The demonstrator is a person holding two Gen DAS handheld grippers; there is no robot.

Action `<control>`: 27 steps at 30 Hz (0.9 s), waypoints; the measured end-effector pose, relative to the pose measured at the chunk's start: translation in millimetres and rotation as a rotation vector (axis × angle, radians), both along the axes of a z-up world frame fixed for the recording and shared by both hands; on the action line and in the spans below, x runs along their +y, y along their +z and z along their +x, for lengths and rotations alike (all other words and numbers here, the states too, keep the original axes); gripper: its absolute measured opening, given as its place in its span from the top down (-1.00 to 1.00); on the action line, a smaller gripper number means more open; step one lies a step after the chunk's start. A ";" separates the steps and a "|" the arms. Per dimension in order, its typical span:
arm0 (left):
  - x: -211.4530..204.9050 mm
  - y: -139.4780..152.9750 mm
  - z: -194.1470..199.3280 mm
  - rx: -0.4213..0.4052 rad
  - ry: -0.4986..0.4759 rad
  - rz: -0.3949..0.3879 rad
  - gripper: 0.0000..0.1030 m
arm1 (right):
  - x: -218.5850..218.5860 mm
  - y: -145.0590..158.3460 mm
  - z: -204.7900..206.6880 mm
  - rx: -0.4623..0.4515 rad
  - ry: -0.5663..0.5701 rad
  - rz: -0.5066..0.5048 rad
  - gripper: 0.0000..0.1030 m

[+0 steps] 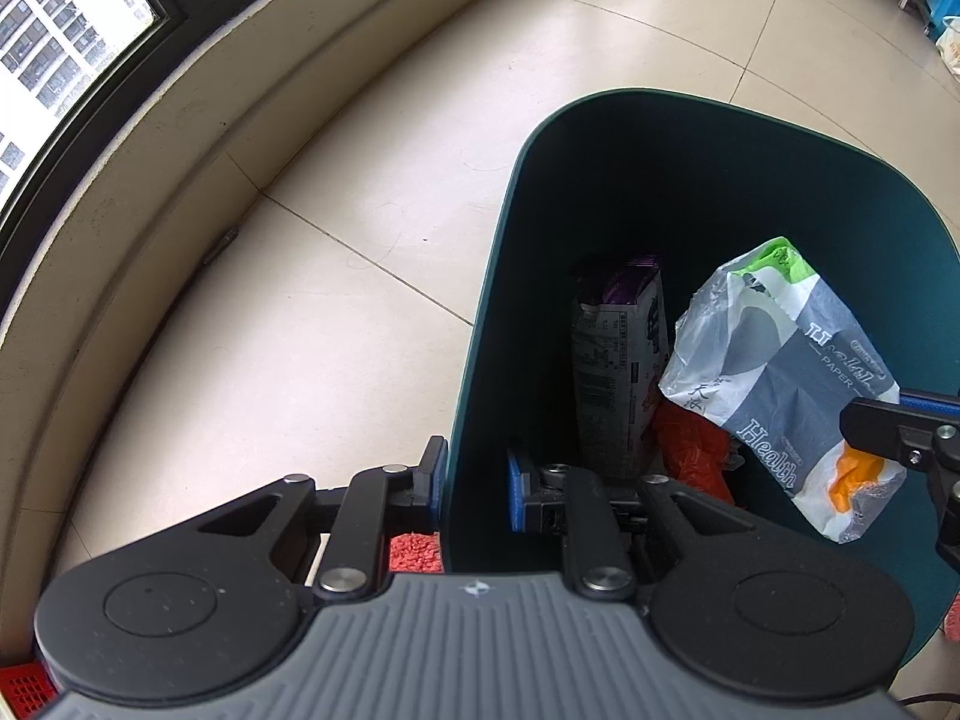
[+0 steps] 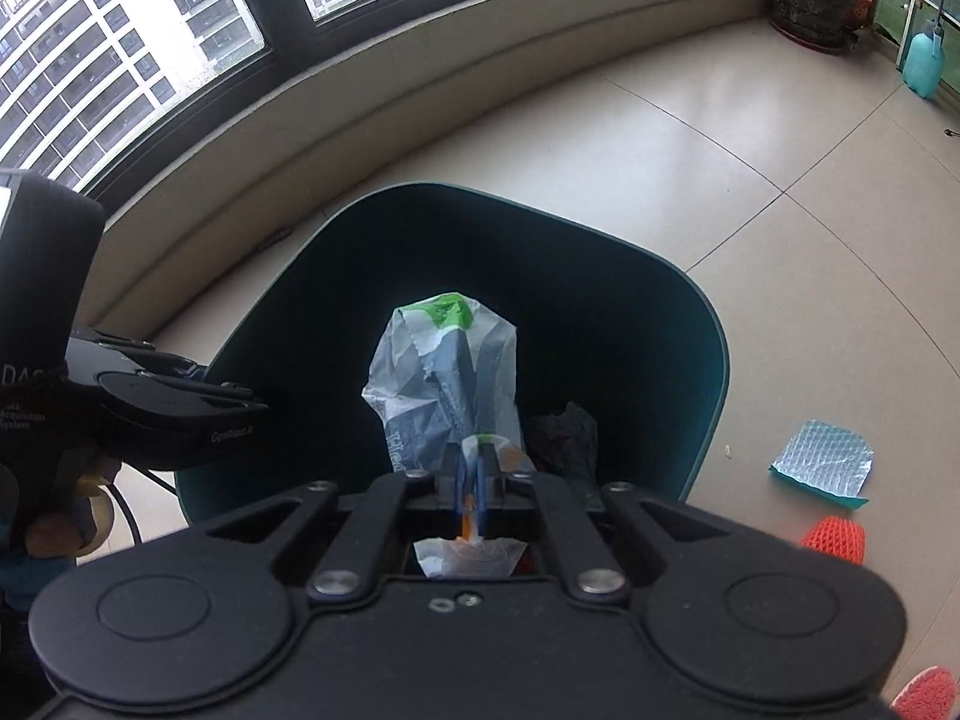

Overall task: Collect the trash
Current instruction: 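Carry the white-and-blue plastic bag into the bin and open the right gripper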

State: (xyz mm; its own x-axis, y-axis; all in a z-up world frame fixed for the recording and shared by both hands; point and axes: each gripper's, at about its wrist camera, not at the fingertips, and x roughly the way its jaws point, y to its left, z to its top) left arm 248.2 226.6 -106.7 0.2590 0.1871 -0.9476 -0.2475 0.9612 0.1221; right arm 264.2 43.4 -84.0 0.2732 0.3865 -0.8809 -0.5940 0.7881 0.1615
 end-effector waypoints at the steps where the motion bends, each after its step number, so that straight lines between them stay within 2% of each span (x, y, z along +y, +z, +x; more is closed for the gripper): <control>1: 0.9 0.0 -0.5 -0.001 0.000 -0.001 0.62 | 4.0 -5.3 -0.2 -0.004 0.006 -0.021 0.95; 9: 4.1 -0.3 -2.0 -0.003 -0.002 -0.008 0.63 | 25.9 -38.2 -3.1 -0.007 0.028 -0.124 0.92; 15: 6.1 -0.7 -3.3 -0.007 -0.004 -0.016 0.63 | 29.0 -47.9 -2.9 0.023 0.030 -0.138 0.67; 18: 6.5 -0.7 -3.5 -0.007 -0.004 -0.017 0.63 | 24.7 -42.3 -1.0 0.027 0.029 -0.127 0.65; 27: 7.3 -1.5 -3.6 -0.006 -0.003 -0.018 0.63 | 3.2 -0.7 -12.7 0.034 0.051 -0.005 0.37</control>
